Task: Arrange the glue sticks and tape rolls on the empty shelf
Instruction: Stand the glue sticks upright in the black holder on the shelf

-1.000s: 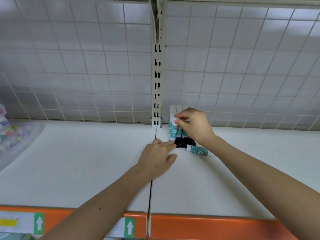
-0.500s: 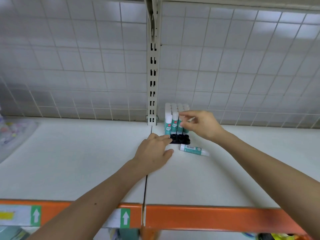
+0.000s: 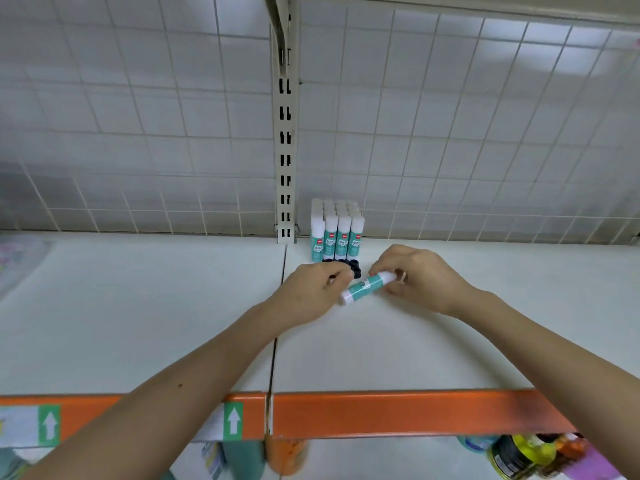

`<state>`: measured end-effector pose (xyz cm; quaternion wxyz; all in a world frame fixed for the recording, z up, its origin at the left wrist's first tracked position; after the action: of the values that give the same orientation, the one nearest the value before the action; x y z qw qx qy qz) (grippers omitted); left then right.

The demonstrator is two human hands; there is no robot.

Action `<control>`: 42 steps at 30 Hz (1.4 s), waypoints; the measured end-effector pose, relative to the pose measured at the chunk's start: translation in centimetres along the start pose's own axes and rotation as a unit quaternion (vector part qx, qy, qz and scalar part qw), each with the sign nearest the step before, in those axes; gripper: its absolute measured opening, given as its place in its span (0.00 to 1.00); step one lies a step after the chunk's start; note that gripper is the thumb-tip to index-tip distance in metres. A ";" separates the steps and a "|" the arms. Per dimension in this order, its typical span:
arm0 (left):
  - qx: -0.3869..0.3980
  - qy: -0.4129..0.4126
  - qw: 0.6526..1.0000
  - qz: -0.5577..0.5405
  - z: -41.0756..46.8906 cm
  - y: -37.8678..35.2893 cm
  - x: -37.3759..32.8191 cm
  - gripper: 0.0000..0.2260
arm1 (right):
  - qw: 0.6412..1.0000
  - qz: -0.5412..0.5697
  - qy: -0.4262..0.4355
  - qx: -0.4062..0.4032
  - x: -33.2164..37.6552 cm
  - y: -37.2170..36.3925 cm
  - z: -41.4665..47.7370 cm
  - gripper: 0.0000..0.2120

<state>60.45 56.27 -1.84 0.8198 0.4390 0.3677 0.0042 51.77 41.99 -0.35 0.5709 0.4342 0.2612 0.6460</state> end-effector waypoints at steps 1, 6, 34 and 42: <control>0.011 0.027 0.999 -0.027 0.0 -0.1 0.1 0.13 | 0.999 0.005 0.023 -0.028 0.1 0.3 0.1 0.09; 0.072 0.138 0.967 -0.203 -0.1 -0.9 -0.1 0.12 | 0.984 -0.029 0.125 -0.124 1.1 0.7 0.8 0.13; -0.061 -0.046 0.989 0.126 0.5 -0.5 3.3 0.16 | 0.961 0.114 -0.167 -0.189 3.2 -1.0 7.9 0.09; -0.069 -0.041 0.987 0.142 0.6 -0.5 3.2 0.15 | 0.984 0.032 -0.082 -0.153 3.6 -2.7 8.4 0.08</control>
<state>63.05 56.60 -3.89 0.8536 0.4291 0.2663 0.1277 60.44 44.71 2.40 0.6289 0.4019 0.0973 0.6584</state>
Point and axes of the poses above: each hand's wrist, its own z-axis towards the middle knuckle, its own y-axis out of the back of the hand, x = y × z, the point moved 4 cm from there along z, towards the middle knuckle, and after that the axes turned 13 degrees about -x, right-handed, at the moved point
